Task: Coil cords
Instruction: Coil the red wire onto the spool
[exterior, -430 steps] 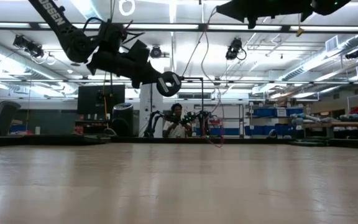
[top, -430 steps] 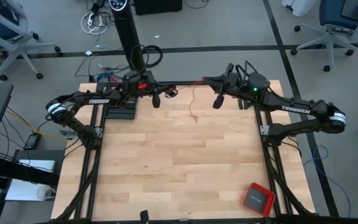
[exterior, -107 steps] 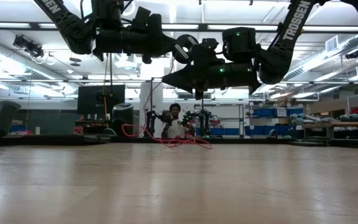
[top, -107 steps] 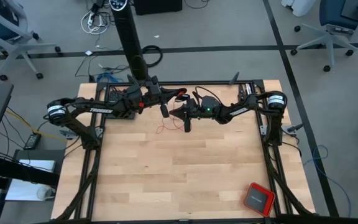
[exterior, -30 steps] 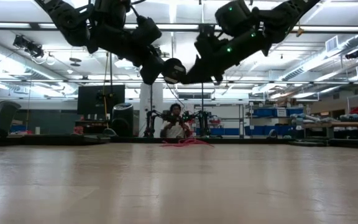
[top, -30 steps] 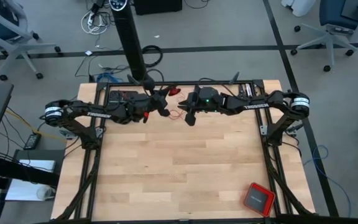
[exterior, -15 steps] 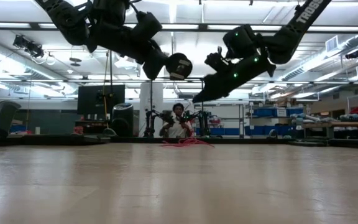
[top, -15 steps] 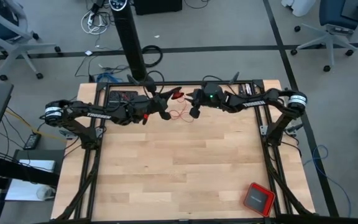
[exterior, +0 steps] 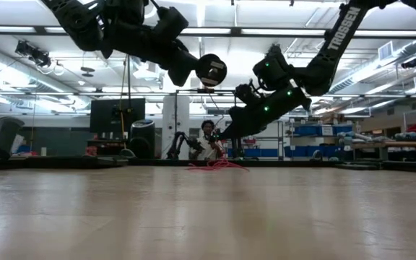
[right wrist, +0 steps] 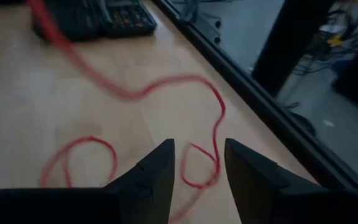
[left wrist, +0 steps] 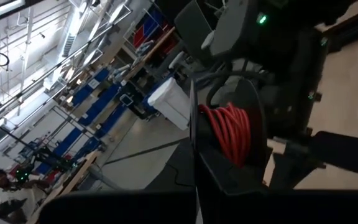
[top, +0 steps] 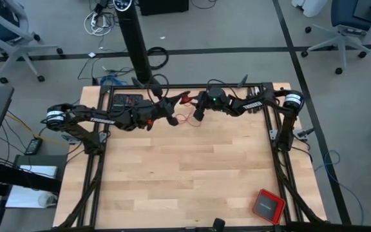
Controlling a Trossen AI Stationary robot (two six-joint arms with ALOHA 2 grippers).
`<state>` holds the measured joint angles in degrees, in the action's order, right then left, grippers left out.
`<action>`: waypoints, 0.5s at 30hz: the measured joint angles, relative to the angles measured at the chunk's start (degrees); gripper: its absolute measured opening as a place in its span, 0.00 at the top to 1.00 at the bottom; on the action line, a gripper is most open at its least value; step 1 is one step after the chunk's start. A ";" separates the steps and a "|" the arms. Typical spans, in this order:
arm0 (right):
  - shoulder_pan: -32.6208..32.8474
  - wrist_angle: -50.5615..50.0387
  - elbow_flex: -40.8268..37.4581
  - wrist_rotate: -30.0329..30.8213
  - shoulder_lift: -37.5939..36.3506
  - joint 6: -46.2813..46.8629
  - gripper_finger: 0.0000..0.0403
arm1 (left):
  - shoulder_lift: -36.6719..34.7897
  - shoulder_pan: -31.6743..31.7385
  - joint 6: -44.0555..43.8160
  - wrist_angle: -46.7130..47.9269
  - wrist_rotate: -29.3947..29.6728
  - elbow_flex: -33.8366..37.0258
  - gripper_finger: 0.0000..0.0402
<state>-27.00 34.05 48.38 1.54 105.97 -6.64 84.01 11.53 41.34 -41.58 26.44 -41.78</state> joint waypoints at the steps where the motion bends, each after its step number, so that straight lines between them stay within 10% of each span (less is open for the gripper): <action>1: -0.14 -0.10 0.37 -1.12 0.07 0.67 0.66 | 0.00 -0.14 0.00 -0.40 -0.08 0.00 1.00; 15: -1.50 1.10 1.20 -4.99 0.00 1.19 0.66 | 0.00 -0.83 -2.48 -2.54 -0.19 0.00 1.00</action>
<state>-28.50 35.15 49.58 -3.45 105.97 -5.46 84.01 10.70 38.86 -44.12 26.25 -41.78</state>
